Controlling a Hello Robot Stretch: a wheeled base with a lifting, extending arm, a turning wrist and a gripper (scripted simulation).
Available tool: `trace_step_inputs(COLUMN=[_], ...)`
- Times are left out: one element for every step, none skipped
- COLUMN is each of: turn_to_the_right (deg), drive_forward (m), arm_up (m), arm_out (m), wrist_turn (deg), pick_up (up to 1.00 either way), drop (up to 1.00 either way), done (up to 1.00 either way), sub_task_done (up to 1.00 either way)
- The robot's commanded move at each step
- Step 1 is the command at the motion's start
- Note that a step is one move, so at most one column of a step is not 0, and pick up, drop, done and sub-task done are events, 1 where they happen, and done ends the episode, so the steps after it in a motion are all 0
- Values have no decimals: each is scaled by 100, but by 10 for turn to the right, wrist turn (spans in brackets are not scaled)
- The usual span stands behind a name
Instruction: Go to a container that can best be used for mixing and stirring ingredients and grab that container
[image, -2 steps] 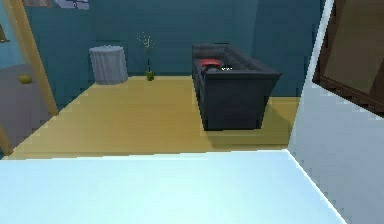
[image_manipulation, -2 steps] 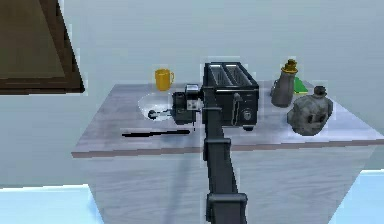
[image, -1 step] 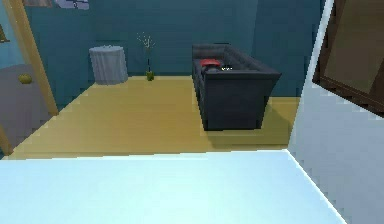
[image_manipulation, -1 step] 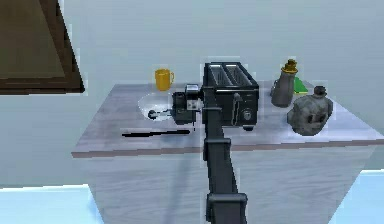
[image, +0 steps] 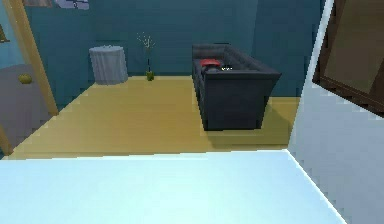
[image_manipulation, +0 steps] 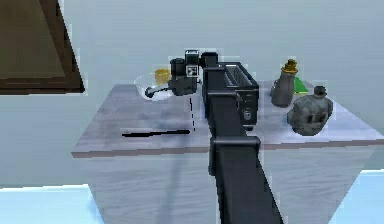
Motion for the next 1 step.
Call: trace_step_inputs(turn_to_the_right=[0], drive_forward=[0], arm_up=[0], arm_out=[0], wrist_turn=[0], pick_up=[0], drop=[0], done=[100], sub_task_done=[0])
